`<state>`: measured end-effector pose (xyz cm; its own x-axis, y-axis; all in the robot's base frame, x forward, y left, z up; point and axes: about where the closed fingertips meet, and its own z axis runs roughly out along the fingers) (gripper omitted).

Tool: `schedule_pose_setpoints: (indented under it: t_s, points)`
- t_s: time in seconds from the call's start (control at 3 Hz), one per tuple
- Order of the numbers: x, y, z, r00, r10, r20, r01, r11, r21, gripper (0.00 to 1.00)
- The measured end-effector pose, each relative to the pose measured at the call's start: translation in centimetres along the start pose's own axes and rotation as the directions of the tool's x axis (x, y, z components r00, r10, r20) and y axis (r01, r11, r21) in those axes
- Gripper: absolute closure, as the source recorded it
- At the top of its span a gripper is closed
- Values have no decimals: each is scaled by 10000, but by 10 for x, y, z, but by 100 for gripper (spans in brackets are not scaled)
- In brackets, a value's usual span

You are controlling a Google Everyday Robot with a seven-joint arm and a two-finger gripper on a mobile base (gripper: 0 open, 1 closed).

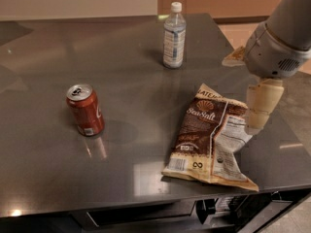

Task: Move brown chip bag near blue plastic bottle

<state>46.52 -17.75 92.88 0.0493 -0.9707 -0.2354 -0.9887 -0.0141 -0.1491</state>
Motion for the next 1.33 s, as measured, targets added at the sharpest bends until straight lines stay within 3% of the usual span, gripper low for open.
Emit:
schedule_pose_setpoints:
  t_s: [0.33,0.67,1.33]
  points:
    - [1,-1,26,9964,-848,78,851,9947,-583,0]
    - [9,-7,45,9867,-1623,121,1627,9825,-910,0]
    - [24,-11,63,9634,-2677,151,2662,9482,-1734,0]
